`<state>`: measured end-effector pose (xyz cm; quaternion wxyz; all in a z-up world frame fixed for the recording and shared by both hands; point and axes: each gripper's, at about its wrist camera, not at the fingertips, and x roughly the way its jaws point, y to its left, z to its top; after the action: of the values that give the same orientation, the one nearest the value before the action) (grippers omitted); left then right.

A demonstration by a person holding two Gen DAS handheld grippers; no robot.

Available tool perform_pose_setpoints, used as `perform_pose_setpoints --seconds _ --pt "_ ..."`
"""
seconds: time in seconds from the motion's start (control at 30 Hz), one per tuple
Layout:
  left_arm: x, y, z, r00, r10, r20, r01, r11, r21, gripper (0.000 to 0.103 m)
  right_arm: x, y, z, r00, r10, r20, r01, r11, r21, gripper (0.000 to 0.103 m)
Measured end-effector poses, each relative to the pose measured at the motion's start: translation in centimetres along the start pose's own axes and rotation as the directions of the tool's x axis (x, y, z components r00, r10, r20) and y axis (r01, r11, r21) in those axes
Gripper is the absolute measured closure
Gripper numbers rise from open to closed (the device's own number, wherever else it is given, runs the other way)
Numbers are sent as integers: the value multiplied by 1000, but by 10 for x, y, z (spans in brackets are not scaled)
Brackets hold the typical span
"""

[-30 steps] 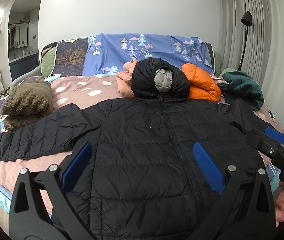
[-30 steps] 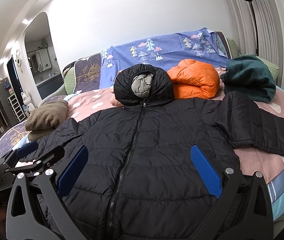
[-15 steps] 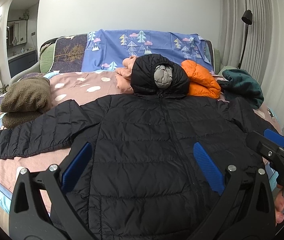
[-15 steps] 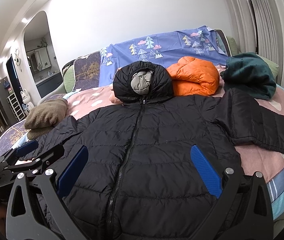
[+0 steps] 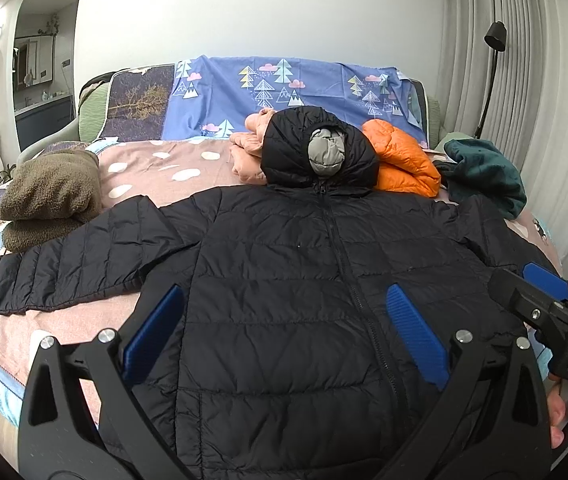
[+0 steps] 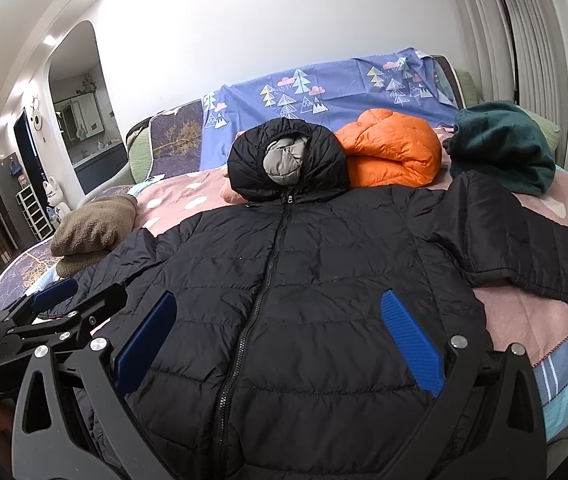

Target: Fold large clothes

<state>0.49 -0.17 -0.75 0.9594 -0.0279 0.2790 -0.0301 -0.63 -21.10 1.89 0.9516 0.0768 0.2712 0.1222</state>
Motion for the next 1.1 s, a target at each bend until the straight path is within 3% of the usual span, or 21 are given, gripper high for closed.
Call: perform_pose_setpoints --seconds 0.3,0.57,0.7,0.87,1.0,1.1 --pt "3 4 9 1000 -20 -6 20 1000 -10 2 4 -4 4 1000 15 3 -15 1000 5 1" --pt "9 13 51 998 -34 50 34 999 -7 2 13 -9 46 997 40 60 -38 999 -38 3" --pt "19 14 86 995 -53 87 52 999 13 10 25 -11 86 989 138 61 -134 989 -67 11" --pt "44 22 147 988 -81 129 81 997 6 19 46 -16 153 977 184 111 -172 979 -107 13" --pt "79 35 203 980 -148 132 154 988 -33 36 80 -24 209 960 262 97 -251 961 -114 36" --pt "116 39 240 974 -192 118 198 979 -39 40 123 -36 248 953 294 71 -288 954 -82 38"
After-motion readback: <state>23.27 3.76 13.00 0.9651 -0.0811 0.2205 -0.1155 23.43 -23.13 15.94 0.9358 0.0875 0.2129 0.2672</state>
